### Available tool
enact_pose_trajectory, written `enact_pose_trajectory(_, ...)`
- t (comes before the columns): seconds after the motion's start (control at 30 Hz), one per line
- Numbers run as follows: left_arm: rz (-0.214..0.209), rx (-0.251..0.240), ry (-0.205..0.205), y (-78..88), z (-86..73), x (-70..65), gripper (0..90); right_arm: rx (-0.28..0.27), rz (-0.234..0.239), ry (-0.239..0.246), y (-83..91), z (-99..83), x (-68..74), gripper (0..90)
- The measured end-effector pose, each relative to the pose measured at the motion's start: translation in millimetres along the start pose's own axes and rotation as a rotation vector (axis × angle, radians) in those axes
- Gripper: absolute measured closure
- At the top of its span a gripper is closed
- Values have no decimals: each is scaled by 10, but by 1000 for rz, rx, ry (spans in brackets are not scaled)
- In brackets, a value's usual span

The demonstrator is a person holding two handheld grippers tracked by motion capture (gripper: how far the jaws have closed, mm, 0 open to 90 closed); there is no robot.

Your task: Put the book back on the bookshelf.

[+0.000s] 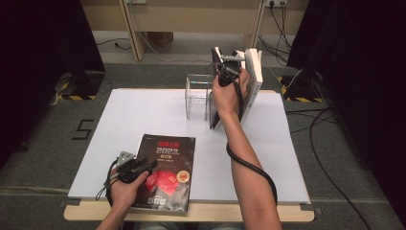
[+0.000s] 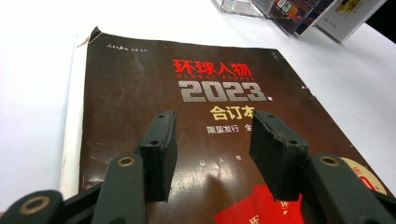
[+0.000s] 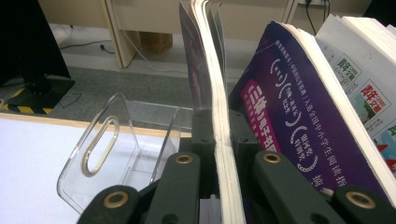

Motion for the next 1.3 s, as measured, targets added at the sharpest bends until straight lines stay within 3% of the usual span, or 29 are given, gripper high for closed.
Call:
enact_pose_trajectory(0.43,-1,4,-4,-6,-12,-14,503,32,-12,25,64,-63,-71,737)
enact_pose_trajectory(0.63,-1,5,-6,-4,-15,-21,503,12,-19,31,179,-138,-83,714)
enact_pose_trajectory(1.3,0,3,-6,-10,-17,-33,504,0,42,-78,477,-386,-340,714)
Point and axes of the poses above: each handheld gripper's, and its own axes: y roughly backward along the jaws, z roughly out of its top, x roughly to its left, the point moved 6 cm from there along -y, roughly forward along the jaws
